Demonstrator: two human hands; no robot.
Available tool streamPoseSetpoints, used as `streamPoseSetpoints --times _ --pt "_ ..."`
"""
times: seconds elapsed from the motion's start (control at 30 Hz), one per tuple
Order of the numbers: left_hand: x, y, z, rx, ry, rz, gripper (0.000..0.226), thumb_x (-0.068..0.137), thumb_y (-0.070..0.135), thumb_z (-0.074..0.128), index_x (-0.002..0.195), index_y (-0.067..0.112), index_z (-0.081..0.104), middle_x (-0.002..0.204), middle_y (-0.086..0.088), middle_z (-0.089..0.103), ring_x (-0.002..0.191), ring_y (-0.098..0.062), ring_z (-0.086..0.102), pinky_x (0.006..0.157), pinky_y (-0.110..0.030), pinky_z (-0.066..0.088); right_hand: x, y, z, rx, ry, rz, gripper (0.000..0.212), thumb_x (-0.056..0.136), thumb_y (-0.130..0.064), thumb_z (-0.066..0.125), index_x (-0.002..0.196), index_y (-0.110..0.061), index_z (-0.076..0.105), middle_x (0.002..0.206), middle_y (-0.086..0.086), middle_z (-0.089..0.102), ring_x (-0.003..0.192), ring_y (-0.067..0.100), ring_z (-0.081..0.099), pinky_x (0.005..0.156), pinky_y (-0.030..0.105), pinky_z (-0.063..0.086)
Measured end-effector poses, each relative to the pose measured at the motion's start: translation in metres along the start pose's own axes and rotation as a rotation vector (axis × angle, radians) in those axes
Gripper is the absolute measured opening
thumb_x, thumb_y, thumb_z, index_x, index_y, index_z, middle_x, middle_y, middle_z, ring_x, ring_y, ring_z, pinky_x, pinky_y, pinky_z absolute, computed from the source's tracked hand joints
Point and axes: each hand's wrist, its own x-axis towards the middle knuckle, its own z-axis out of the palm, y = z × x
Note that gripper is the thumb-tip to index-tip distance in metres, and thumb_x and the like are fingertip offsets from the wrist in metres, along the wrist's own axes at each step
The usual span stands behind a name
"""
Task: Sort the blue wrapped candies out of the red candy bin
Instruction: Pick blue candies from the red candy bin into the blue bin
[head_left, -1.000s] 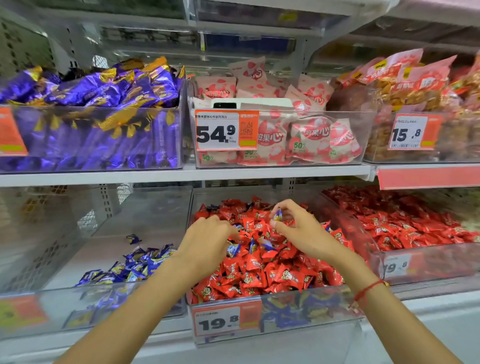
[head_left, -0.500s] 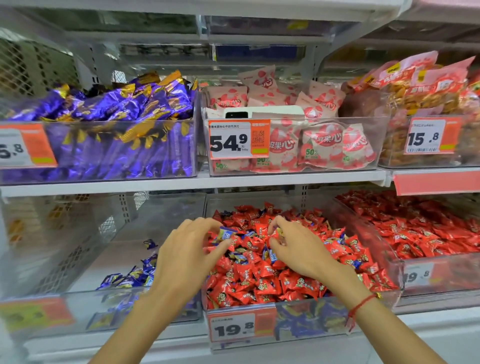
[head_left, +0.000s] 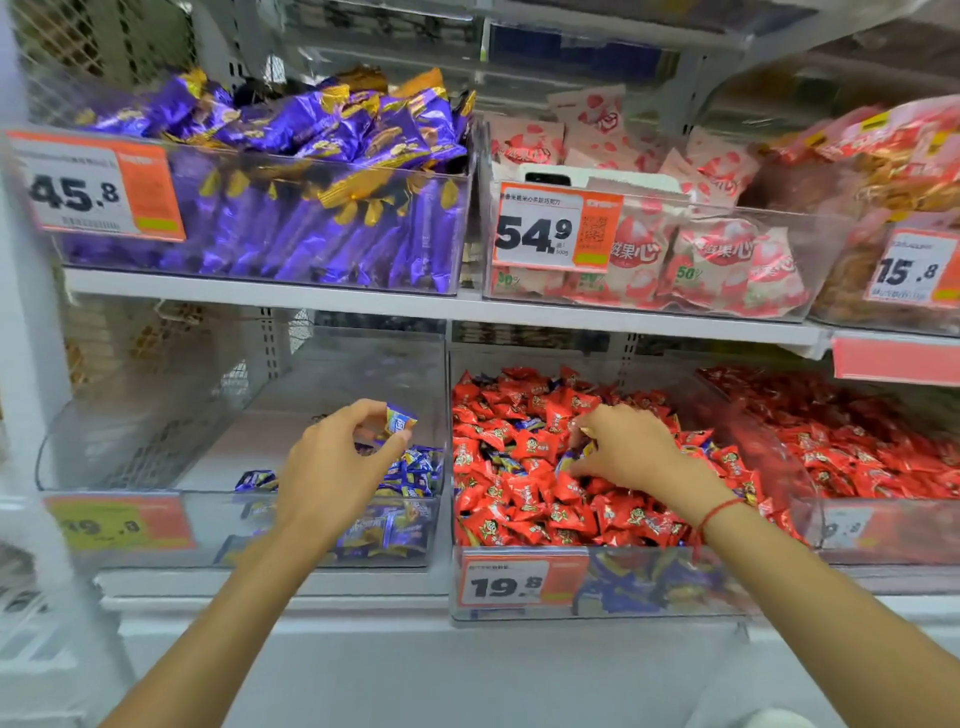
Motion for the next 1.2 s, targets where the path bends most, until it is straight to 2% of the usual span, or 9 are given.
streamPoseSetpoints --times 0.2,0.3,0.5,0.63,0.77,0.93,1.07,1.13,1.2 --pt "0.0 -0.004 0.01 0.039 -0.066 -0.008 0.026 0.091 0.031 0.065 0.114 0.02 0.068 0.105 0.006 0.069 0.096 -0.009 0.061 0.075 -0.026 0.043 -0.009 0.008 -0.002 0.317 0.076 -0.003 0.021 0.092 -0.042 0.059 0.095 -0.024 0.069 0.062 -0.012 0.055 0.062 0.011 0.056 0.054 0.025 0.035" --pt "0.002 -0.006 0.012 0.015 -0.096 -0.035 0.025 0.091 0.034 0.064 0.113 0.021 0.068 0.099 0.009 0.067 0.092 -0.008 0.059 0.075 -0.029 0.046 -0.015 0.006 -0.009 0.413 0.199 -0.026 0.026 0.09 -0.042 0.061 0.107 -0.025 0.07 0.089 -0.006 0.066 0.088 0.014 0.059 0.071 0.028 0.041" --pt "0.008 -0.012 0.004 -0.005 -0.052 -0.088 0.026 0.089 0.039 0.066 0.112 0.027 0.07 0.103 0.011 0.071 0.094 -0.008 0.063 0.069 -0.025 0.043 -0.017 -0.064 -0.033 0.641 0.268 -0.274 0.018 0.089 -0.042 0.062 0.103 -0.031 0.068 0.077 -0.013 0.049 0.08 0.007 0.042 0.074 0.027 0.035" --pt "0.012 -0.015 -0.01 0.07 -0.01 -0.118 0.026 0.09 0.038 0.063 0.115 0.034 0.068 0.11 0.01 0.071 0.105 -0.014 0.063 0.073 -0.03 0.045 0.015 -0.122 -0.027 0.338 0.276 -0.357 0.026 0.092 -0.044 0.056 0.112 -0.029 0.065 0.101 -0.004 0.061 0.1 0.018 0.048 0.081 0.032 0.028" --pt "0.017 -0.028 -0.02 0.085 0.024 -0.186 0.034 0.09 0.023 0.062 0.123 0.031 0.063 0.115 0.007 0.069 0.112 -0.02 0.061 0.086 -0.035 0.047 0.033 -0.141 -0.019 0.243 0.036 -0.362 0.051 0.089 -0.043 0.061 0.135 -0.026 0.049 0.124 0.005 0.053 0.12 0.025 0.039 0.098 0.038 0.028" --pt "0.014 -0.015 -0.018 0.004 0.091 -0.068 0.031 0.09 0.012 0.056 0.111 0.031 0.066 0.106 0.014 0.069 0.102 -0.011 0.063 0.077 -0.027 0.041 0.001 -0.103 -0.019 0.387 0.149 -0.391 0.046 0.089 -0.038 0.062 0.133 -0.031 0.051 0.129 -0.003 0.054 0.125 0.018 0.038 0.106 0.036 0.025" --pt "0.0 0.027 -0.002 -0.093 0.047 0.131 0.031 0.091 0.01 0.054 0.104 0.036 0.067 0.101 0.022 0.068 0.095 -0.003 0.063 0.081 -0.028 0.049 -0.041 -0.031 -0.014 0.474 0.282 -0.188 0.035 0.09 -0.033 0.063 0.125 -0.032 0.059 0.124 -0.009 0.058 0.122 0.013 0.042 0.103 0.032 0.032" --pt "-0.01 0.052 0.013 -0.133 -0.069 0.23 0.031 0.092 0.011 0.055 0.101 0.038 0.068 0.1 0.025 0.068 0.094 0.003 0.061 0.082 -0.023 0.049 -0.055 0.006 -0.005 0.449 0.211 -0.072 0.046 0.088 -0.041 0.063 0.132 -0.029 0.053 0.133 -0.006 0.054 0.128 0.014 0.041 0.106 0.03 0.031" --pt "-0.014 0.072 0.03 -0.106 -0.179 0.319 0.027 0.093 0.016 0.056 0.104 0.039 0.068 0.103 0.027 0.066 0.097 0.004 0.059 0.084 -0.024 0.048 -0.064 0.03 0.005 0.357 0.024 -0.028 0.08 0.078 -0.075 0.049 0.142 -0.028 0.041 0.147 -0.004 0.042 0.138 0.016 0.032 0.113 0.03 0.025"
